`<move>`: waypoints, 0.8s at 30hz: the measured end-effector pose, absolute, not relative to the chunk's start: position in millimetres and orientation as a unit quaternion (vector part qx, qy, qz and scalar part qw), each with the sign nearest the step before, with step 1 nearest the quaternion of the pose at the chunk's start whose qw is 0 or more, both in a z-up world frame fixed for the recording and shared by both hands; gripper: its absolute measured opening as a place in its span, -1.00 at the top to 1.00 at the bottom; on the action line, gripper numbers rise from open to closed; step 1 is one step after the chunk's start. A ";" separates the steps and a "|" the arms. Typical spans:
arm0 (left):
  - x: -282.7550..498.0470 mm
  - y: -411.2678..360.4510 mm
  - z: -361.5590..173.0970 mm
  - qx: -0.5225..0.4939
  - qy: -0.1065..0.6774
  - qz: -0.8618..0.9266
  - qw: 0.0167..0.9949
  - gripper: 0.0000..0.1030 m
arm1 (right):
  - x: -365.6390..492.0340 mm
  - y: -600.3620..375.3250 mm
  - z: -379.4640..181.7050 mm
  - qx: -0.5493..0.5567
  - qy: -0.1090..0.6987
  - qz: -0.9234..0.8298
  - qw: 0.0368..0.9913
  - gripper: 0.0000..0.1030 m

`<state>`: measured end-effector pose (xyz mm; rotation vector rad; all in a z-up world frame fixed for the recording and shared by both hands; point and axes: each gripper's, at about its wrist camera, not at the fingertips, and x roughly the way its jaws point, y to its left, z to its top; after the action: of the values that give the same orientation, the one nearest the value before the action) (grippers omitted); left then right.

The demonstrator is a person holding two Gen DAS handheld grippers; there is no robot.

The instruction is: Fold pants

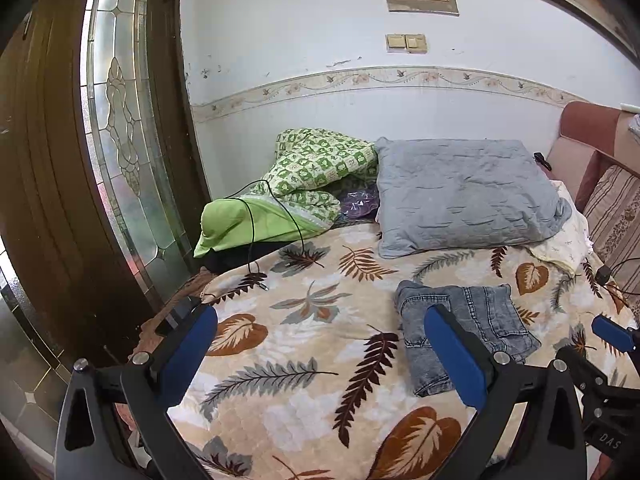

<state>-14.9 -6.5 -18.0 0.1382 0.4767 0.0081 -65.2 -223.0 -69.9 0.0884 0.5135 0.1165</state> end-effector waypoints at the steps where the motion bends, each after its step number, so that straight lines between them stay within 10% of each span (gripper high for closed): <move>1: -15.3 -6.4 -17.8 0.069 0.235 0.003 0.970 -1.00 | -64.8 -222.4 -70.2 0.042 0.254 0.059 0.964 -0.49; 24: -33.8 -2.1 -1.7 0.073 0.210 0.004 0.975 -1.00 | -70.2 -211.0 -60.4 0.026 0.242 0.066 0.968 -0.49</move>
<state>-33.8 -2.1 -1.7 0.1476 0.4230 0.0084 -70.2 -211.0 -60.4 0.0531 0.4890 0.1327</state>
